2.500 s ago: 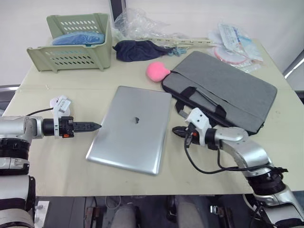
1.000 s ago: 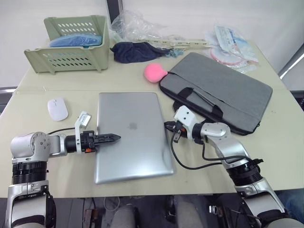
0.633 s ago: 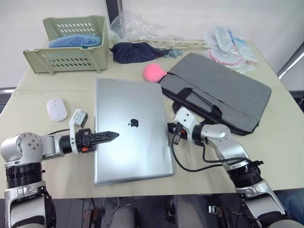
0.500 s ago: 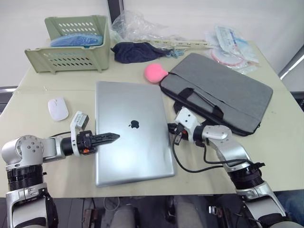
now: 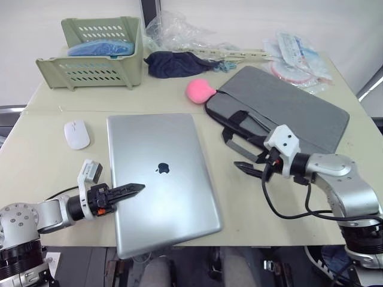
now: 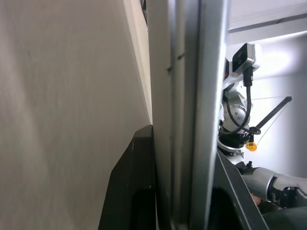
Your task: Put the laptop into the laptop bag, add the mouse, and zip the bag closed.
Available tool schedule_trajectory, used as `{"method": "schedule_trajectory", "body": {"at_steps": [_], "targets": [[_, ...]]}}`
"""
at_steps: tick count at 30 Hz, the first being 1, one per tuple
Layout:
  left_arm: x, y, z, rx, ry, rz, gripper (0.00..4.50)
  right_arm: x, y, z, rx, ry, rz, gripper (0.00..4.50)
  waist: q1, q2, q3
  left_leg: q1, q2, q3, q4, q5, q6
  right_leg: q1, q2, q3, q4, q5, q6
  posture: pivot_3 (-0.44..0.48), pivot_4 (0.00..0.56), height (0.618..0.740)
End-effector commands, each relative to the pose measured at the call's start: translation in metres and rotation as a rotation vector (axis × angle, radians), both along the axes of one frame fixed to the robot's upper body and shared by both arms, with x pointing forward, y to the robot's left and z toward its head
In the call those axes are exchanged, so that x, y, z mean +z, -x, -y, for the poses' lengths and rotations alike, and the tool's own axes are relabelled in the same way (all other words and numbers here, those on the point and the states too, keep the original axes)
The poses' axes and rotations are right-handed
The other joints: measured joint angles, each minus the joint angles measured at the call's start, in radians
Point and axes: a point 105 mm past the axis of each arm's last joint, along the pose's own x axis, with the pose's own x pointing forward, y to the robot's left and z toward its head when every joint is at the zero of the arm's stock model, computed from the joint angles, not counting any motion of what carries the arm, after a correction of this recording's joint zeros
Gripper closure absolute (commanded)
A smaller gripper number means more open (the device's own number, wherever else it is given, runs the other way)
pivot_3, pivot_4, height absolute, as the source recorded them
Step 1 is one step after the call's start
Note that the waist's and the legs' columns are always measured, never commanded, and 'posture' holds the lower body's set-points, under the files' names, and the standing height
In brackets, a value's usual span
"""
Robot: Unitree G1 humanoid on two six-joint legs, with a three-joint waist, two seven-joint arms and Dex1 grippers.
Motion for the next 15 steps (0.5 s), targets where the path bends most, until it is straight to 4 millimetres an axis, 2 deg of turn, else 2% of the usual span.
{"method": "schedule_trajectory", "body": {"at_steps": [1, 5, 9, 12, 15], "targets": [[0.015, 0.004, 0.008, -0.019, 0.015, 0.096, 4.19, 0.016, -0.014, 0.018, -0.048, 0.061, 0.074, 0.07, 0.003, 0.000, 0.000, 0.000, 0.000, 0.000, 0.000, 0.000, 0.000, 0.000, 0.000, 0.000, 0.000, 0.000, 0.000, 0.000, 0.150, 0.740], [0.016, 0.003, 0.019, -0.037, 0.037, 0.125, 4.19, 0.007, -0.035, 0.033, -0.124, 0.070, 0.040, 0.07, 0.011, 0.000, 0.000, 0.000, 0.001, 0.000, 0.000, 0.000, 0.000, 0.000, 0.001, -0.001, 0.000, 0.000, 0.000, 0.000, 0.150, 0.740], [0.014, 0.002, 0.024, -0.040, 0.043, 0.124, 4.19, 0.001, -0.046, 0.034, -0.130, 0.084, 0.015, 0.07, 0.012, 0.000, 0.000, -0.001, 0.000, 0.000, 0.000, 0.000, 0.000, 0.000, 0.001, -0.002, -0.001, 0.000, 0.000, 0.000, 0.150, 0.740], [0.014, 0.003, 0.027, -0.046, 0.042, 0.121, 4.19, -0.002, -0.054, 0.037, -0.147, 0.103, 0.021, 0.86, 0.012, 0.000, 0.000, -0.002, 0.000, 0.000, 0.000, 0.000, 0.000, 0.000, 0.001, -0.003, -0.001, 0.000, 0.000, 0.000, 0.150, 0.740], [0.015, 0.003, 0.029, -0.045, 0.045, 0.127, 4.19, -0.006, -0.058, 0.043, -0.161, 0.144, 0.029, 2.32, 0.012, 0.000, 0.000, -0.003, 0.000, -0.001, 0.000, 0.000, 0.000, 0.000, 0.001, -0.003, -0.001, 0.000, 0.000, 0.000, 0.150, 0.740]]}}
